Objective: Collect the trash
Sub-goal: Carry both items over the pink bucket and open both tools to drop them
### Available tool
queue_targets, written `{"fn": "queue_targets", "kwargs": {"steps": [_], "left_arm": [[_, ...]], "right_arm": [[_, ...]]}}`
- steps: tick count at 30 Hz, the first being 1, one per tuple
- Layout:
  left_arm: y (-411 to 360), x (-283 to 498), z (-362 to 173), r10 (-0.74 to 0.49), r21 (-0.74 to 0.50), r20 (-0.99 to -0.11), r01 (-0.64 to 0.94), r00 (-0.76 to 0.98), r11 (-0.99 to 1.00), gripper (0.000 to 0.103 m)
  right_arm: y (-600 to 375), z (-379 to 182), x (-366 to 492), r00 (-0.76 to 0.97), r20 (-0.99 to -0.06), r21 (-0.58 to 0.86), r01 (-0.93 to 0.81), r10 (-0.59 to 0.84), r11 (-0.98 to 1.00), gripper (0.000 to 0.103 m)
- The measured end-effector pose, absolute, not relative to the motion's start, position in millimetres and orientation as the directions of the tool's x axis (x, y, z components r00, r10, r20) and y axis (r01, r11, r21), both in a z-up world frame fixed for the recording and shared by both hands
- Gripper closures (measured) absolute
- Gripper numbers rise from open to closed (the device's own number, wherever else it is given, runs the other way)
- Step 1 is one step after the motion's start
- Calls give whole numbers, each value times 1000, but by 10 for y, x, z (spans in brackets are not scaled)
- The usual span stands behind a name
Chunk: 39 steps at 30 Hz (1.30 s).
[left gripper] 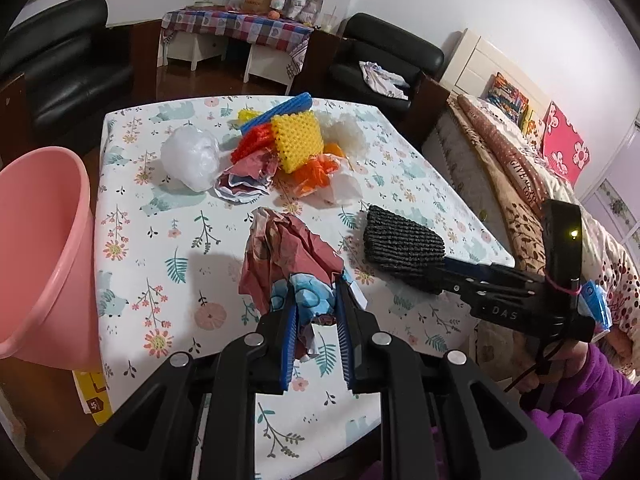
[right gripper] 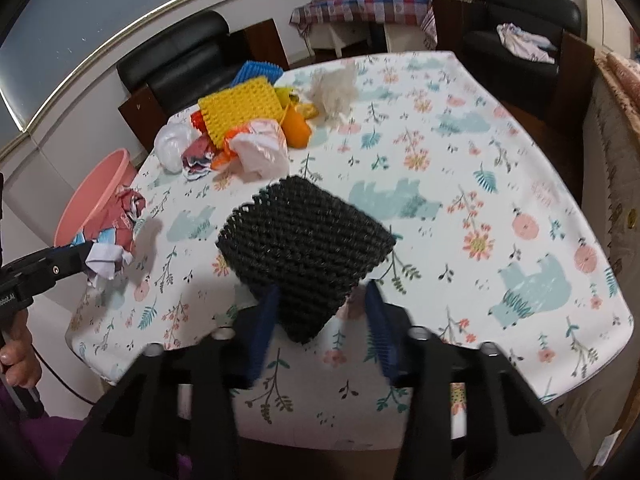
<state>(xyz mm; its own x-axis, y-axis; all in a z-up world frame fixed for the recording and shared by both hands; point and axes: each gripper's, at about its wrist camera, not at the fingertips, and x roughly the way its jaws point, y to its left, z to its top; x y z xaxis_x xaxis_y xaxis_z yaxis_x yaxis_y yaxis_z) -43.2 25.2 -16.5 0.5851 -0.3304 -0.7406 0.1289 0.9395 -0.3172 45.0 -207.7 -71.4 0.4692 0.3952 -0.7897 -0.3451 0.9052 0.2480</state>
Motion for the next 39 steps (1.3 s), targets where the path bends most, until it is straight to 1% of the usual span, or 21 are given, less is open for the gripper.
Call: {"fn": "queue_targets", "kwargs": {"steps": [1, 3, 6, 10, 13, 18, 23, 27, 34, 39], "left_arm": [[259, -430, -167, -332, -319, -739, 130, 586, 939, 86], [268, -434, -172, -334, -320, -736, 132, 589, 938, 86], [301, -448, -163, -336, -324, -729, 132, 596, 937, 86], [349, -485, -134, -326, -323, -712, 123, 622, 939, 86], [416, -520, -73, -306, -314, -692, 109, 653, 943, 86], [587, -599, 95, -243, -276, -651, 73, 719, 958, 86], [843, -690, 256, -144, -226, -617, 1, 774, 974, 86], [1189, -790, 375, -38, -204, -592, -104, 805, 973, 86], [1751, -978, 415, 117, -191, -595, -281, 795, 940, 86], [2028, -1056, 281, 170, -194, -629, -365, 759, 911, 86]], "right_arm": [[-2073, -712, 448, 467, -788, 255, -347, 402, 903, 74], [-2059, -700, 438, 472, -785, 251, -351, 402, 902, 83], [-2033, -664, 415, 483, -780, 239, -360, 399, 902, 87], [-2004, -576, 391, 517, -761, 214, -370, 392, 904, 87], [-1977, -425, 364, 557, -729, 194, -389, 398, 900, 87], [-1851, -168, 402, 606, -674, 180, -420, 423, 889, 87], [-1577, 67, 494, 626, -627, 172, -468, 463, 867, 87], [-1213, 211, 580, 603, -608, 169, -536, 516, 827, 87], [-467, 331, 649, 545, -599, 127, -658, 586, 742, 87], [112, 352, 664, 494, -619, 94, -726, 611, 682, 87]]}}
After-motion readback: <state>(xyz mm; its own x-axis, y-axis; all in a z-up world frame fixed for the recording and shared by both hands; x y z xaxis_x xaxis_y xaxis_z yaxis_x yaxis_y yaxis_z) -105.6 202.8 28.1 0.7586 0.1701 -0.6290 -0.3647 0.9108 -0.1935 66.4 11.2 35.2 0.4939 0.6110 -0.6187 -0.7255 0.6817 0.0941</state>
